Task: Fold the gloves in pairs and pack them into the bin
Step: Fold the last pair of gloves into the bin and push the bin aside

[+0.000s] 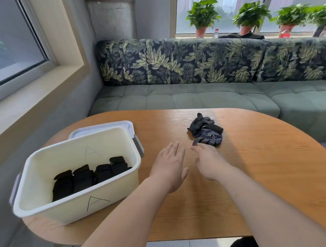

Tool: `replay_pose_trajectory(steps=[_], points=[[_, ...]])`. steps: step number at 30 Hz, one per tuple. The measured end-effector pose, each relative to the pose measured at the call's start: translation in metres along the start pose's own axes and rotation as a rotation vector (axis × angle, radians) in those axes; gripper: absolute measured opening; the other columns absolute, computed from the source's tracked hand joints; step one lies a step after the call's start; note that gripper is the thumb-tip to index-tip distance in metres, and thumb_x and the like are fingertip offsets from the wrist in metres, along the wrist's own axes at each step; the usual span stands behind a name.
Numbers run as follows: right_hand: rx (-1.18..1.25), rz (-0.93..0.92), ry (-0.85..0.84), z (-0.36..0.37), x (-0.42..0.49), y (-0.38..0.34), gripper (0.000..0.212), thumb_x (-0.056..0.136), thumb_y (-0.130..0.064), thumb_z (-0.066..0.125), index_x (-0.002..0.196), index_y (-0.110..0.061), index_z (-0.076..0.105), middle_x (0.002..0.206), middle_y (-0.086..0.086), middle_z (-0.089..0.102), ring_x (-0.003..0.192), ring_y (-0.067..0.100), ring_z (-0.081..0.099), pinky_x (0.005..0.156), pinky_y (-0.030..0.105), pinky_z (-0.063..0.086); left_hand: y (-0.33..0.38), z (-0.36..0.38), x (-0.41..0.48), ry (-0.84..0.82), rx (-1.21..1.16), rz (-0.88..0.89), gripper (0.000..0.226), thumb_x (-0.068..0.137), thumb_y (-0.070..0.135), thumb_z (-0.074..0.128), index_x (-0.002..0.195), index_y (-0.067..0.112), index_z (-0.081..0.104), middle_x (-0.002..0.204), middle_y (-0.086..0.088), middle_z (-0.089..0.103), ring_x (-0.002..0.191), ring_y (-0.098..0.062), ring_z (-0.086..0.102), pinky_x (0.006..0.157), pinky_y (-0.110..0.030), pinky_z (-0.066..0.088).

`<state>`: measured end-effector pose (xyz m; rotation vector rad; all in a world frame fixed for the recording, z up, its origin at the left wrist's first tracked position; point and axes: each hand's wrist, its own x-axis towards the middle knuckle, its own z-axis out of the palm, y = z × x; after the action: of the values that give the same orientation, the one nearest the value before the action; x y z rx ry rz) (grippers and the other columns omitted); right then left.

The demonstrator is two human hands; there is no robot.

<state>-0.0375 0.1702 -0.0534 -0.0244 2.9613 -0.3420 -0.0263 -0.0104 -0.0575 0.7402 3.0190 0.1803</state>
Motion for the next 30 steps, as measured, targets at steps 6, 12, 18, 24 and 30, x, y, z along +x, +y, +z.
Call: replay_pose_trajectory(steps=[6,12,18,24,30], points=[[0.008,0.054,0.04,0.011,0.021,0.011,0.052,0.111,-0.036,0.044,0.162,-0.028,0.035,0.177,0.001,0.017,0.163,0.029,0.012,0.129,0.046,0.023,-0.006,0.034,0.015,-0.065,-0.071,-0.074,0.074,0.112,0.056,0.034,0.171,0.023,0.004,0.179,-0.004,-0.009,0.165,-0.024,-0.006,0.133,-0.043,0.004],[-0.019,0.094,0.062,0.011,0.055,0.016,0.062,0.111,-0.055,0.034,0.168,-0.032,0.022,0.179,-0.002,0.007,0.165,0.029,0.002,0.131,0.048,0.013,-0.011,0.059,0.011,0.001,-0.078,-0.088,0.073,0.109,0.065,0.018,0.171,0.03,-0.001,0.179,0.002,-0.013,0.163,-0.017,-0.019,0.133,-0.042,-0.008],[-0.034,0.138,0.018,0.014,0.091,0.016,0.066,0.108,-0.067,0.029,0.167,-0.041,0.017,0.18,-0.004,-0.005,0.165,0.031,-0.009,0.13,0.06,0.005,-0.011,0.061,0.01,0.054,-0.099,-0.085,0.073,0.108,0.066,0.018,0.171,0.032,0.003,0.179,0.004,-0.009,0.163,-0.014,-0.017,0.133,-0.041,-0.007],[-0.057,0.141,0.011,0.032,0.101,0.02,0.075,0.104,-0.075,0.02,0.169,-0.039,0.01,0.179,-0.01,-0.008,0.165,0.028,-0.006,0.129,0.063,0.002,-0.011,0.063,0.01,0.073,-0.109,-0.087,0.074,0.108,0.066,0.02,0.171,0.031,0.007,0.179,0.004,-0.005,0.164,-0.014,-0.014,0.133,-0.039,-0.007],[-0.086,0.04,0.144,0.055,0.068,0.015,0.073,0.106,-0.068,0.017,0.17,-0.033,0.014,0.179,-0.011,0.001,0.165,0.018,0.0,0.132,0.052,0.003,-0.012,0.066,0.009,0.118,-0.168,-0.085,0.073,0.107,0.061,0.024,0.171,0.029,0.007,0.179,0.003,-0.003,0.164,-0.013,-0.008,0.134,-0.037,-0.003]])
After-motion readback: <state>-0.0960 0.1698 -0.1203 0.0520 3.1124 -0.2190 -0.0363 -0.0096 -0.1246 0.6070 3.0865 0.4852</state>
